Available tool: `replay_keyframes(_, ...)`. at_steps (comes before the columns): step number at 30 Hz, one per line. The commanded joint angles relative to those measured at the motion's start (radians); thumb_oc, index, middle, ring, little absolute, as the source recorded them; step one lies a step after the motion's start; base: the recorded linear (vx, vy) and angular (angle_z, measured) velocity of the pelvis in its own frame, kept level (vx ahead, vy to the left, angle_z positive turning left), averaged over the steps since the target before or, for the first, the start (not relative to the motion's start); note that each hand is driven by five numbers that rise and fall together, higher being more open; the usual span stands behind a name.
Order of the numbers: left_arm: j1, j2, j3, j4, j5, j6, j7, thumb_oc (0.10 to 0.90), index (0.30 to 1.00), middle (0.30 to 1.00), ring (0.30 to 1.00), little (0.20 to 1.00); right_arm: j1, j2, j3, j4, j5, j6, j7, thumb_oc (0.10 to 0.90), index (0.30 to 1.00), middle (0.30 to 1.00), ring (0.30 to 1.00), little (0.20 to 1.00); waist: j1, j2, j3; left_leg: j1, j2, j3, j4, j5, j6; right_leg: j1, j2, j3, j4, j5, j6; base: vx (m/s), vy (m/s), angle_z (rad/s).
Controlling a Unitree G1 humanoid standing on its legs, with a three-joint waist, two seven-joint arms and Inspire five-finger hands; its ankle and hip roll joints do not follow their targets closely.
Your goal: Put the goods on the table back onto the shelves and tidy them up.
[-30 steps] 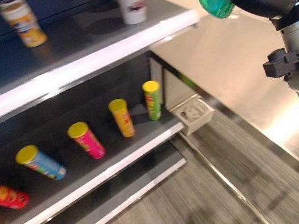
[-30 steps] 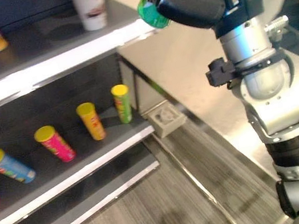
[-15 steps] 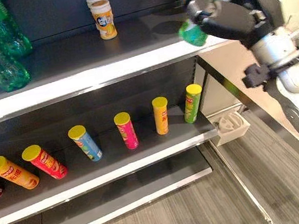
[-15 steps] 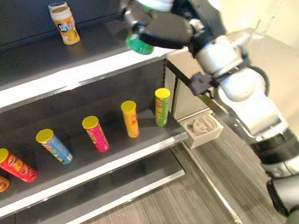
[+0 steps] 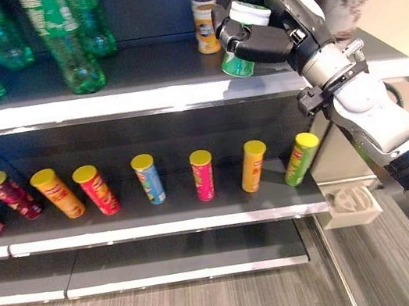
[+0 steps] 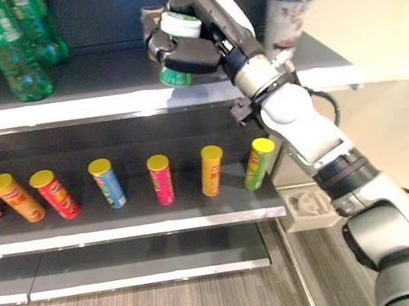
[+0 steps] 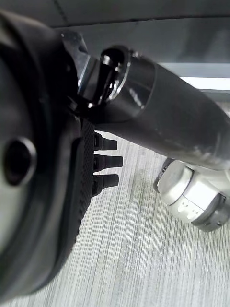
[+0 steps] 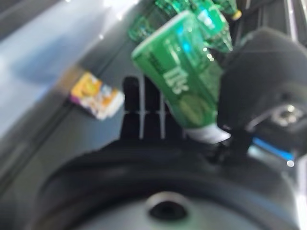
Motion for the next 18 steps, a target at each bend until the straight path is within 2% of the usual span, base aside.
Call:
replay_keyframes(1, -0.058, 0.075, -0.049, 0.035, -0.016, -0.031, 0.019, 0.8, 0.9, 0.9, 0.9, 0.9, -0.2, 0.009, -0.022, 0.07, -0.033, -0.058, -0.072, 0.4, 0.3, 0.3, 0.3, 0.3, 0.023, -0.031, -0.067, 0.027, -0.024, 0.03, 0.001, -0.098, 0.032, -0.052, -0.063, -0.047, 0.03, -0.017, 0.025, 0.02, 0.011, 0.27)
replay_keyframes(7, -0.059, 0.078, -0.063, 0.035, -0.034, -0.03, 0.023, 0.8, 0.9, 0.9, 0.9, 0.9, -0.225, 0.017, -0.031, 0.175, -0.148, -0.027, -0.125, 0.4, 0.3, 0.3, 0.3, 0.3, 0.059, -0.042, -0.066, 0.009, -0.041, -0.015, 0.001, -0.092, 0.032, -0.035, -0.083, -0.117, 0.031, -0.018, 0.027, 0.01, 0.012, 0.29)
replay_keyframes(16, -0.06, 0.09, -0.076, 0.022, -0.031, -0.032, 0.037, 0.8, 0.9, 0.9, 0.9, 0.9, -0.262, 0.006, -0.024, 0.256, -0.378, 0.013, -0.219, 0.4, 0.3, 0.3, 0.3, 0.3, 0.092, -0.049, -0.061, -0.004, -0.055, -0.037, 0.001, -0.09, 0.038, -0.024, -0.099, -0.156, 0.023, -0.013, 0.032, 0.01, 0.018, 0.13)
replay_keyframes(18, -0.061, 0.091, -0.077, 0.02, -0.031, -0.032, 0.039, 0.8, 0.9, 0.9, 0.9, 0.9, -0.262, 0.004, -0.026, 0.253, -0.395, 0.014, -0.225, 0.4, 0.3, 0.3, 0.3, 0.3, 0.093, -0.05, -0.061, -0.006, -0.057, -0.039, 0.001, -0.091, 0.039, -0.024, -0.1, -0.158, 0.022, -0.012, 0.033, 0.0, 0.014, 0.12)
